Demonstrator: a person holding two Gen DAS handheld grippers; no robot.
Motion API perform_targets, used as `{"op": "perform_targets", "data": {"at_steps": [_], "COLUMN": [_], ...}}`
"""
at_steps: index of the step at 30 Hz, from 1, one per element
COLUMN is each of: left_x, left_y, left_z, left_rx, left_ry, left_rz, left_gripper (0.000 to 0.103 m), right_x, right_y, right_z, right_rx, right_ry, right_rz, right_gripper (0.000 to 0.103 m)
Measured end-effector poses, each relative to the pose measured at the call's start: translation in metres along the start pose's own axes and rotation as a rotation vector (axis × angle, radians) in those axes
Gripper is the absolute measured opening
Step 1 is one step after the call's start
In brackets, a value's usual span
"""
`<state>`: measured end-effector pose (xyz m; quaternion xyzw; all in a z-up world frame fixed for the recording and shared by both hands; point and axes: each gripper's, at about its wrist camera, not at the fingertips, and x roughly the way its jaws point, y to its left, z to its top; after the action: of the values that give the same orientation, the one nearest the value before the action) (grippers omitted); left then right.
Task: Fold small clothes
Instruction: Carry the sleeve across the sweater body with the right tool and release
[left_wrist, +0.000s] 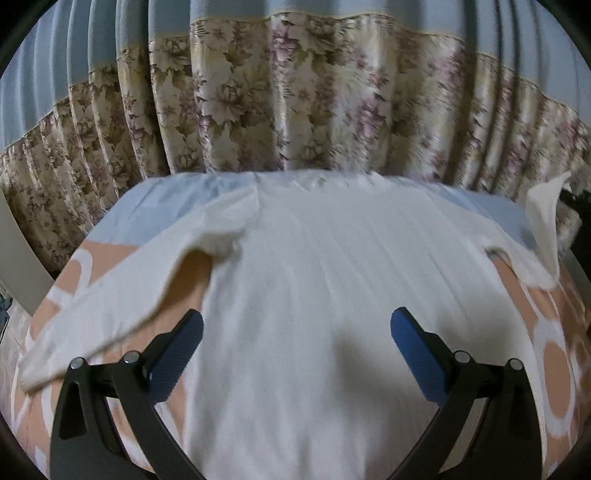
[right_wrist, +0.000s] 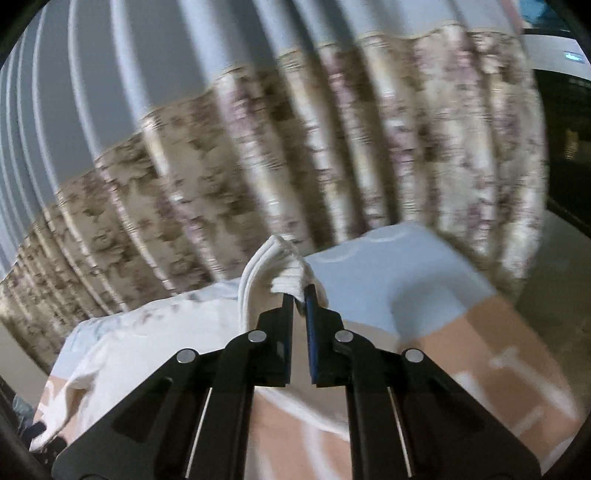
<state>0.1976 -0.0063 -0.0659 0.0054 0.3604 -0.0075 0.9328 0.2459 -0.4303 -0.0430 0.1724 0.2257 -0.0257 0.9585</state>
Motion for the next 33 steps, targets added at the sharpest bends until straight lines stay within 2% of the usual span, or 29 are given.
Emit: {"op": "perform_targets", "data": {"at_steps": [7,14,22,28,29,30,31,32,33], "left_x": [0.053,0.095,0.113,0.116,0.118,0.119,0.119,0.118,0.119], "left_y": [0.044,0.094,0.159,0.163,0.162,0.16,0.156,0.153,0.149], "left_z": [0.045,0.067,0.064,0.057,0.057,0.057,0.055,0.055,0.054], "left_rx": [-0.003,-0.028,-0.098,-0.088,-0.095,-0.103,-0.101,-0.094,-0.087], "left_ry": [-0.016,0.031,0.084,0.096,0.104,0.112,0.116,0.117,0.119], "left_rz": [0.087,0.1,0.137,0.139,0.133,0.121,0.114,0.112,0.107], "left_gripper": [0.101,0.101,0.101,0.101,0.101,0.101,0.101,0.101,0.101], "right_x": [0.036,0.076,0.125,0.131,0.134,0.133,0.129,0.123,0.116], "right_y": [0.09,0.174,0.279,0.334,0.342,0.343,0.342,0.338,0.33], "right_z": [-0.02,-0.039,-0.09,-0.124,-0.128,-0.13,-0.129,-0.127,-0.122], "right_rx": [-0.056,-0.114,-0.204,-0.241,-0.259,-0.267,-0.271,-0.268,-0.265], "right_ry": [0.038,0.101,0.241,0.306,0.332,0.339,0.326,0.297,0.261], "right_rz": [0.124,0.254,0.408,0.509,0.513,0.506,0.501,0.489,0.471], "right_gripper": [0.007,0.006,0.005,0.006,0.011,0.033,0.049,0.072,0.074]}}
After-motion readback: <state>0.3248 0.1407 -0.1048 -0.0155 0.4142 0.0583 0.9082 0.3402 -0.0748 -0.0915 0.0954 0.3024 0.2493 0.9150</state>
